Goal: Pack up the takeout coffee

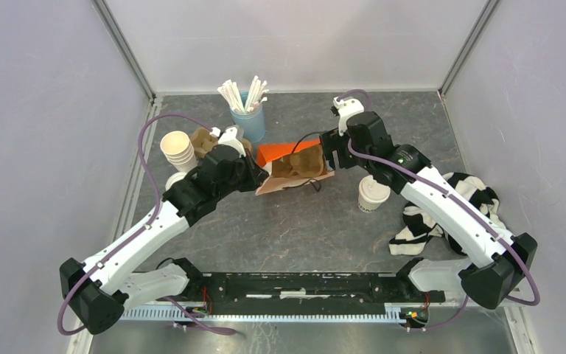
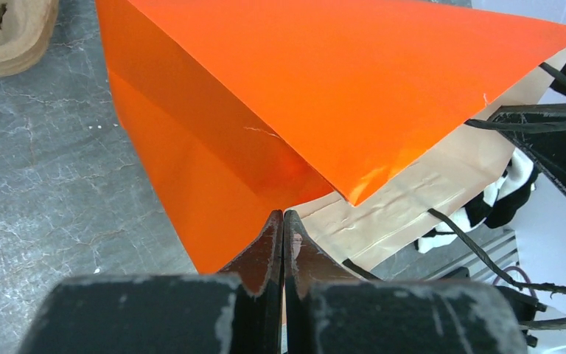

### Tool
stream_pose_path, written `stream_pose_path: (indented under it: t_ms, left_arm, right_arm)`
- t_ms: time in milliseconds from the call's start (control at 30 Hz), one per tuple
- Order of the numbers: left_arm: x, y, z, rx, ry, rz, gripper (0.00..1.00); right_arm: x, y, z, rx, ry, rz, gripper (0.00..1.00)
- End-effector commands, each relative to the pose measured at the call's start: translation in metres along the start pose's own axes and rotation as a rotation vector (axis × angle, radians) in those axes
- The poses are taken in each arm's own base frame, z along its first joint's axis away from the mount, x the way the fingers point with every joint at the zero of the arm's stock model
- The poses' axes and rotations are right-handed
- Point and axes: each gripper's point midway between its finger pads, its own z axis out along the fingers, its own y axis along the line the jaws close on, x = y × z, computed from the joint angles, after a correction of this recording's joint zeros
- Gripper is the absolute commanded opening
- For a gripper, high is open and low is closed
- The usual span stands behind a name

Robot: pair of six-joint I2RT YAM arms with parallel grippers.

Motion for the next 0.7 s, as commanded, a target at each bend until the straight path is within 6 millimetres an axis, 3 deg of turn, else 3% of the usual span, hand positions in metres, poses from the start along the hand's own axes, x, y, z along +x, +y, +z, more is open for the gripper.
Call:
stream_pose_path:
  t_ms: [0, 233, 333, 400, 500, 667]
  left_arm:
    - [-0.011, -0.015, -0.01, 0.037, -0.018, -0.081, 0.03]
    - [-0.015, -0.018, -0.015, 0.04, -0.028, -0.156, 0.04]
    - [-0.011, -0.018, -0.015, 0.032, -0.005, -0.159, 0.11]
    - [-0.009, -0.016, -0.016, 0.016, 0.014, -0.144, 0.2]
    - [-0.014, -0.018, -0.028, 0.009, 0.044, -0.051, 0.45]
    - [-0.067, -0.051, -0.068, 0.071, -0.008, 0.155, 0.78]
  right_arm:
    - [-0.003, -0.003, -0.01, 0.002, -0.029, -0.007, 0.82]
    - [0.014, 0.002, 0.009, 0.007, -0.041, 0.043, 0.71]
    - [0.005, 0.006, 0.015, -0.005, -0.071, 0.041, 0.59]
    - [0.001, 0.005, 0.016, -0.006, -0.098, 0.035, 0.39]
    - [-0.001, 0.003, 0.014, -0.009, -0.118, -0.002, 0.21]
    - [0.001, -0.002, 0.011, -0.009, -0.107, -0.096, 0.05]
